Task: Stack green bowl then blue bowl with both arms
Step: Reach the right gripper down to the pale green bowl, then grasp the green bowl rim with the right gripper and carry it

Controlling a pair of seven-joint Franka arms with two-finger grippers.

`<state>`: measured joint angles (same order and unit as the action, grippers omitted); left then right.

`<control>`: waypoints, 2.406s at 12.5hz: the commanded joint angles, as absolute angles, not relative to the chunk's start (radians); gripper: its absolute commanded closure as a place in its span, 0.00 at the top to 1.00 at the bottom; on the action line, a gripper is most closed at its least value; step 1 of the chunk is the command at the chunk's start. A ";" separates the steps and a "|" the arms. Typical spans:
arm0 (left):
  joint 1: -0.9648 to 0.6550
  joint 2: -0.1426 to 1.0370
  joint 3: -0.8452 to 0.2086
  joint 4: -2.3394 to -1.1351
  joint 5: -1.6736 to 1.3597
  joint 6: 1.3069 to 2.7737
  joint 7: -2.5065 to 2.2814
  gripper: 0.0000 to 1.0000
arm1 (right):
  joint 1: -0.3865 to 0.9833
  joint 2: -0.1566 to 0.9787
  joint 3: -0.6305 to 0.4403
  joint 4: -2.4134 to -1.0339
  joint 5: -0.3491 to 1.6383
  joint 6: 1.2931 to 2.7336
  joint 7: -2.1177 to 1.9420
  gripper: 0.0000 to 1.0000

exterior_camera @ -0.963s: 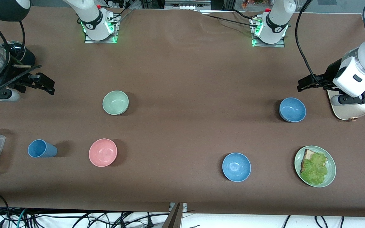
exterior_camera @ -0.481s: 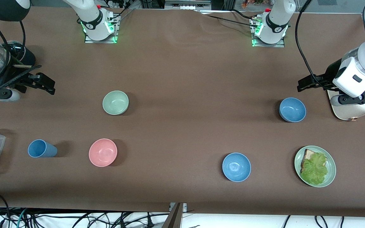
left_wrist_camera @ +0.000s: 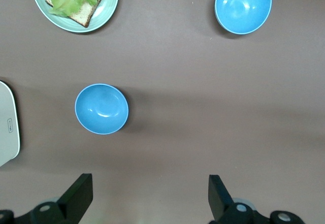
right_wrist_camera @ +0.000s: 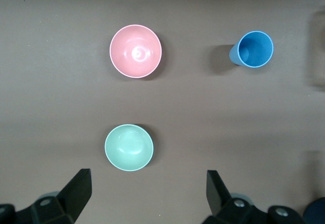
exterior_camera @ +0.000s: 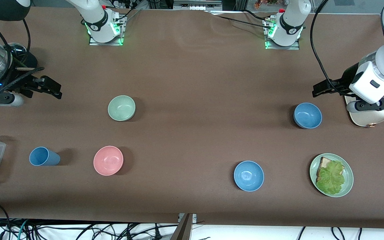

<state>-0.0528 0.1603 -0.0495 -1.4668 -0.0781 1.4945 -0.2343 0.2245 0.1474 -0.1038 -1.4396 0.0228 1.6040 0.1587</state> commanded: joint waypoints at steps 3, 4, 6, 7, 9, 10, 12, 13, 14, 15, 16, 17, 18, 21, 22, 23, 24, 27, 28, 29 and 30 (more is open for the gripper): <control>-0.060 0.175 -0.046 -1.433 -0.081 1.479 -0.249 1.00 | 0.222 0.164 -0.100 -1.447 0.032 1.605 0.181 1.00; -0.060 0.176 -0.048 -1.433 -0.081 1.480 -0.249 1.00 | 0.224 0.188 -0.100 -1.445 0.028 1.603 0.179 1.00; -0.058 0.175 -0.046 -1.433 -0.081 1.479 -0.249 1.00 | 0.215 0.205 -0.100 -1.447 0.034 1.609 0.167 1.00; -0.060 0.176 -0.046 -1.433 -0.081 1.479 -0.249 1.00 | 0.224 0.271 -0.098 -1.447 0.025 1.609 0.170 1.00; -0.060 0.176 -0.048 -1.433 -0.081 1.479 -0.249 1.00 | 0.222 0.308 -0.097 -1.453 0.031 1.591 0.144 1.00; -0.060 0.176 -0.046 -1.433 -0.081 1.479 -0.249 1.00 | 0.230 0.308 -0.095 -1.451 0.025 1.595 0.112 1.00; -0.057 0.176 -0.046 -1.433 -0.081 1.479 -0.249 1.00 | 0.221 0.307 -0.095 -1.491 0.066 1.612 0.089 1.00; -0.057 0.176 -0.046 -1.433 -0.081 1.479 -0.249 1.00 | 0.221 0.287 -0.094 -1.541 0.072 1.620 0.089 1.00; -0.057 0.176 -0.046 -1.433 -0.081 1.479 -0.249 1.00 | 0.222 0.249 -0.094 -1.640 0.075 1.678 0.090 1.00; -0.058 0.176 -0.046 -1.433 -0.081 1.479 -0.249 1.00 | 0.221 0.185 -0.092 -1.799 0.077 1.810 0.089 1.00; -0.060 0.176 -0.046 -1.433 -0.080 1.479 -0.249 1.00 | 0.222 0.125 -0.092 -1.956 0.077 1.947 0.087 1.00; -0.060 0.176 -0.046 -1.433 -0.081 1.479 -0.249 1.00 | 0.229 0.088 -0.086 -2.073 0.077 2.045 0.089 1.00; -0.060 0.178 -0.046 -1.433 -0.081 1.479 -0.249 1.00 | 0.229 0.080 -0.074 -2.144 0.077 2.118 0.089 1.00; -0.058 0.179 -0.046 -1.433 -0.081 1.479 -0.249 1.00 | 0.229 0.090 -0.071 -2.284 0.077 2.291 0.101 1.00; -0.058 0.183 -0.046 -1.433 -0.081 1.479 -0.249 1.00 | 0.229 0.098 -0.069 -2.307 0.078 2.315 0.104 1.00; -0.058 0.184 -0.046 -1.433 -0.081 1.479 -0.249 1.00 | 0.229 0.098 -0.060 -2.344 0.078 2.350 0.104 1.00; -0.060 0.186 -0.046 -1.433 -0.083 1.480 -0.249 1.00 | 0.230 0.101 -0.048 -2.382 0.078 2.403 0.106 0.99; -0.061 0.186 -0.048 -1.433 -0.081 1.480 -0.250 1.00 | 0.230 0.143 -0.040 -2.405 0.078 2.483 0.106 0.94; -0.060 0.187 -0.048 -1.433 -0.083 1.480 -0.249 1.00 | 0.230 0.158 -0.038 -2.408 0.078 2.512 0.106 0.89; -0.058 0.187 -0.046 -1.433 -0.087 1.480 -0.249 1.00 | 0.230 0.184 -0.028 -2.410 0.080 2.534 0.106 0.82; -0.058 0.189 -0.046 -1.433 -0.087 1.480 -0.249 1.00 | 0.230 0.201 -0.015 -2.416 0.080 2.561 0.113 0.77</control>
<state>-0.0549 0.1744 -0.0499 -1.4638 -0.0787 1.4945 -0.2344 0.2296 0.1725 -0.0370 -2.4006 0.0655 2.5053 0.1052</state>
